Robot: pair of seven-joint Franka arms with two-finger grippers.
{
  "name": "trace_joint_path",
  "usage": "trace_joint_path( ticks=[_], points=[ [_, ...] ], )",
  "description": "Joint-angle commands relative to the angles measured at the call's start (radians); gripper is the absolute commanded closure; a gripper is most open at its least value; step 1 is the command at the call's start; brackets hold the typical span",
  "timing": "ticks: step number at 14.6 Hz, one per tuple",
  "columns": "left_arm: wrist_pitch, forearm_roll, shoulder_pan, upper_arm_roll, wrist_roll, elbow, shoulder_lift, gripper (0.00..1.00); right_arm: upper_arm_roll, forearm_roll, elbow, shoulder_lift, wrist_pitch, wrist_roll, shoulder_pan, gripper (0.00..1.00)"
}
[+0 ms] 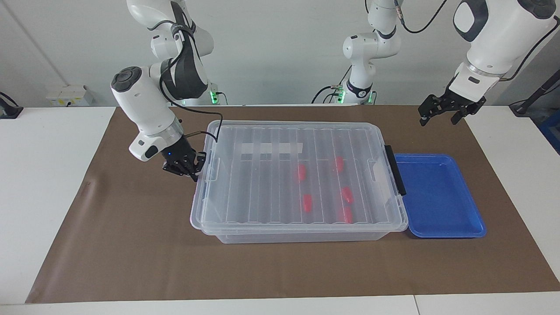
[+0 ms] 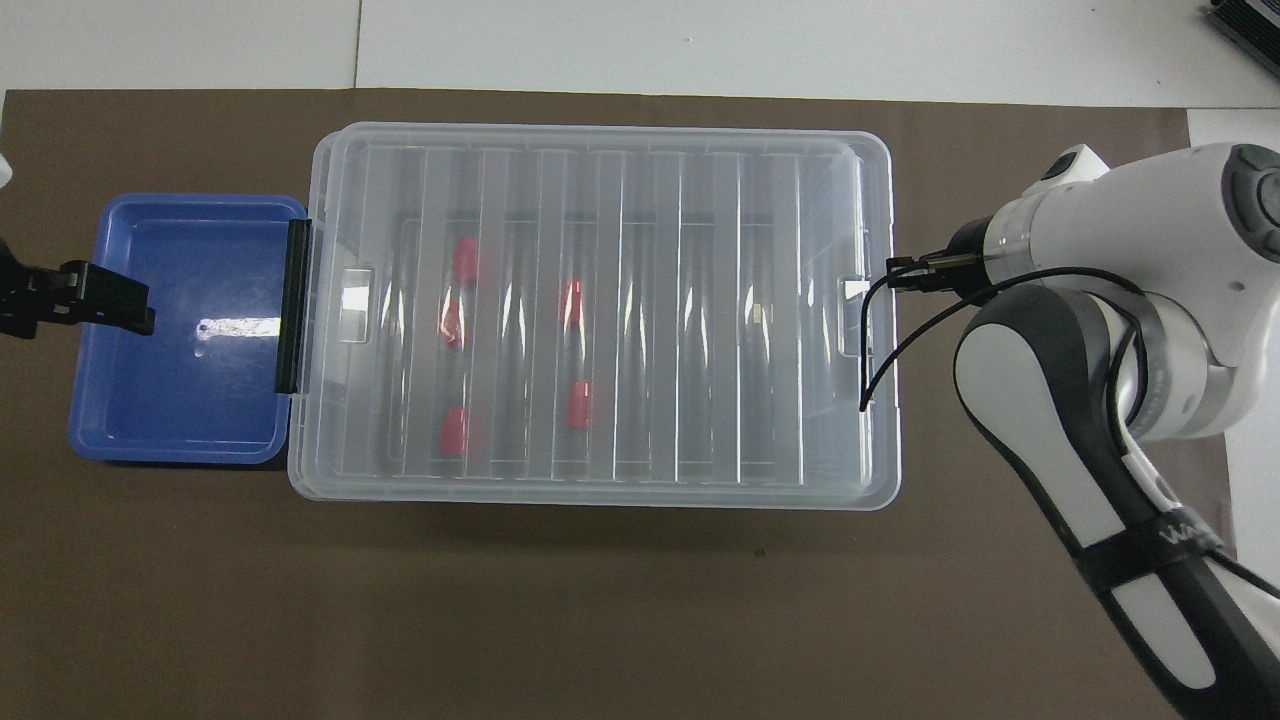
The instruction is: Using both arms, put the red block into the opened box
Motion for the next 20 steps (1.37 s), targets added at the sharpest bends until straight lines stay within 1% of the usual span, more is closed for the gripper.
trace_joint_path(
  ticks=[1,5,8,11,13,14,17,19,20],
  points=[
    [0.009,-0.006,0.002,0.002,0.004,-0.025,-0.016,0.00,0.003,0.033,-0.005,-0.001,0.006,0.008,-0.010,1.00],
    [0.017,-0.006,0.004,0.002,0.004,-0.031,-0.017,0.00,0.003,0.035,-0.005,-0.001,0.006,0.005,-0.008,1.00],
    [0.018,-0.006,0.004,0.002,0.004,-0.036,-0.022,0.00,0.003,0.073,-0.005,-0.001,0.006,0.000,-0.010,1.00],
    [0.018,-0.006,0.004,0.002,0.003,-0.039,-0.022,0.00,0.000,0.072,-0.003,-0.001,0.001,-0.038,-0.013,1.00],
    [0.018,-0.006,0.004,0.002,0.004,-0.041,-0.022,0.00,-0.006,0.044,-0.003,-0.007,-0.004,-0.054,-0.027,1.00],
    [0.018,-0.006,0.005,0.002,0.004,-0.041,-0.022,0.00,-0.006,0.011,0.003,-0.012,-0.014,-0.054,-0.043,1.00],
    [0.029,-0.006,0.004,0.002,0.003,-0.044,-0.023,0.00,-0.008,-0.178,0.018,-0.043,-0.065,-0.044,-0.079,1.00],
    [0.029,-0.006,0.004,0.002,0.003,-0.048,-0.025,0.00,-0.011,-0.250,0.024,-0.075,-0.114,-0.006,-0.094,1.00],
    [0.030,-0.006,0.004,0.002,0.003,-0.048,-0.028,0.00,-0.011,-0.264,0.034,-0.090,-0.154,0.036,-0.103,0.83]
  ],
)
